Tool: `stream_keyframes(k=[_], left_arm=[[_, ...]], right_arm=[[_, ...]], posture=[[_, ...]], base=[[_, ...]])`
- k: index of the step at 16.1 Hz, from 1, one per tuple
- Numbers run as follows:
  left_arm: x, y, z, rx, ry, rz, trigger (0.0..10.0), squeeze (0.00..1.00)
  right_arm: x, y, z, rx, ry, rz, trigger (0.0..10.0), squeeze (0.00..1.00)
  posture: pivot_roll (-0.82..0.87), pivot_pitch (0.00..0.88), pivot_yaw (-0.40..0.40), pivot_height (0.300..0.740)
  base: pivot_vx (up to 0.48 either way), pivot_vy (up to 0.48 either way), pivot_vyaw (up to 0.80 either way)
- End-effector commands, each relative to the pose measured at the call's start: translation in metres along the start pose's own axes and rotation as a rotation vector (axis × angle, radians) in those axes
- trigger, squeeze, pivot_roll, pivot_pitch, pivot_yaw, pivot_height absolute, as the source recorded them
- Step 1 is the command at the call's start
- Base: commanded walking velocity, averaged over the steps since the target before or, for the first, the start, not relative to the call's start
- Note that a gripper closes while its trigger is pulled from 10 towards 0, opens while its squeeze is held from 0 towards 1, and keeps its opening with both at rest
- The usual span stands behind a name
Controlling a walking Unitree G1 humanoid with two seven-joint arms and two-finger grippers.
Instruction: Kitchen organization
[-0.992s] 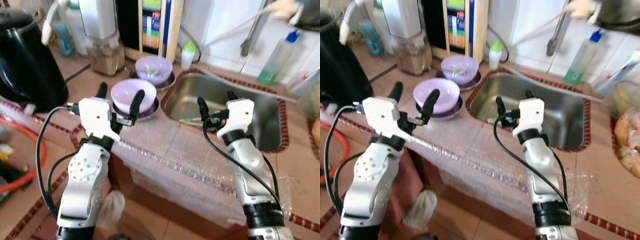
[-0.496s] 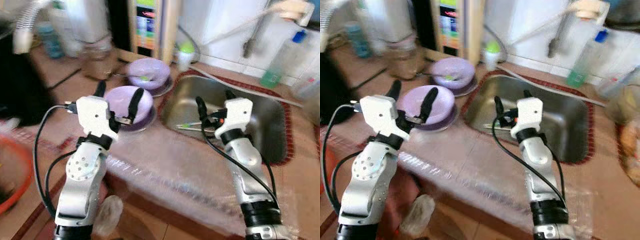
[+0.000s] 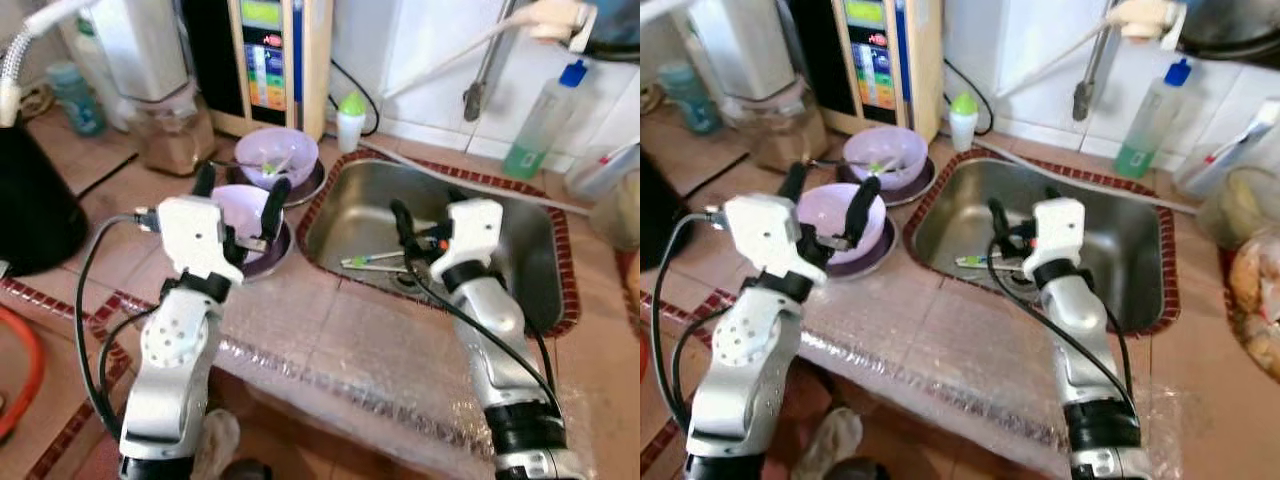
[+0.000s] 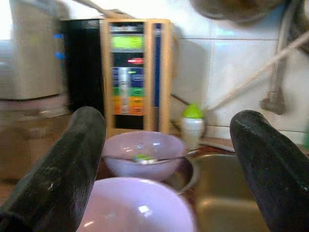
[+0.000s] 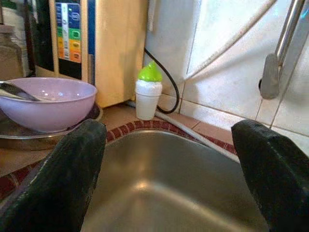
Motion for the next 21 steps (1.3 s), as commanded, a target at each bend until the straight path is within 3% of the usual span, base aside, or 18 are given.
stream_keyframes(k=[1,3,5,6,7,9,11,13,15,18,20,21], left_arm=[[0.014,0.003,0.000,0.012,-0.043,0.072,10.0,0.00],[0.040,0.008,-0.008,0.059,-0.072,0.184,10.0,0.00],[0.056,0.007,-0.014,0.104,-0.053,0.243,10.0,0.00],[0.065,0.004,-0.020,0.136,-0.033,0.274,10.0,0.00],[0.071,0.001,-0.026,0.176,-0.010,0.286,10.0,0.00],[0.071,0.001,-0.028,0.182,-0.009,0.285,10.0,0.00],[0.085,-0.015,-0.039,0.255,0.078,0.288,10.0,0.00],[0.090,-0.022,-0.041,0.273,0.107,0.288,10.0,0.00],[0.087,-0.027,-0.045,0.305,0.149,0.251,10.0,0.00],[0.071,-0.038,-0.045,0.325,0.246,0.161,10.0,0.00],[0.057,-0.043,-0.047,0.360,0.262,0.083,10.0,0.00],[0.050,-0.042,-0.057,0.418,0.264,0.051,9.1,0.00]], right_arm=[[0.005,0.000,-0.002,0.016,0.006,0.012,10.0,0.00],[0.010,-0.002,-0.003,0.011,0.032,0.021,10.0,0.00],[0.020,-0.003,-0.003,0.012,-0.021,0.056,10.0,0.00],[0.032,-0.002,0.001,-0.002,-0.006,0.125,10.0,0.00],[0.044,0.000,0.001,0.012,-0.003,0.202,10.0,0.00],[0.046,0.000,0.001,0.018,-0.003,0.209,10.0,0.00],[0.061,0.009,0.007,-0.022,0.041,0.322,10.0,0.00],[0.057,0.009,0.008,-0.023,-0.008,0.287,10.0,0.00],[0.052,0.008,0.007,-0.017,-0.019,0.261,10.0,0.00],[0.051,0.009,0.007,-0.017,-0.013,0.257,10.0,0.00],[0.054,0.010,0.005,-0.013,-0.007,0.271,10.0,0.00],[0.057,0.011,0.006,-0.011,-0.011,0.286,10.0,0.00]], posture=[[0.01,0.015,-0.015,0.740],[0.01,0.019,-0.016,0.740],[0.02,0.026,-0.019,0.740],[0.02,0.030,-0.019,0.740],[0.02,0.030,-0.019,0.740],[0.02,0.030,-0.019,0.740],[0.02,0.032,-0.015,0.740],[0.01,0.033,-0.009,0.740],[0.01,0.033,-0.009,0.740],[0.00,0.041,-0.001,0.740],[0.00,0.041,-0.001,0.740],[0.00,0.041,-0.001,0.740]], base=[[0.000,0.000,0.00],[0.000,0.000,0.00],[0.000,0.000,0.00],[0.000,0.000,0.00],[0.000,0.000,0.00],[0.000,0.000,0.00],[0.000,0.000,0.40],[0.000,0.000,0.61],[0.000,0.000,0.00],[0.000,0.000,0.00],[0.000,0.000,0.00],[0.000,0.000,0.00]])
Point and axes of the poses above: a point about 5 cm out from each wrist's last joint towards the gripper, its own y axis pointing back from the gripper into the wrist, its own z axis along the axis of the wrist's last joint, x = y × z, the point moved 6 cm from there along -y, pointing out of the wrist towards the gripper, and after that the axes turned 3 degrees about -y, right-handed, at the moved point
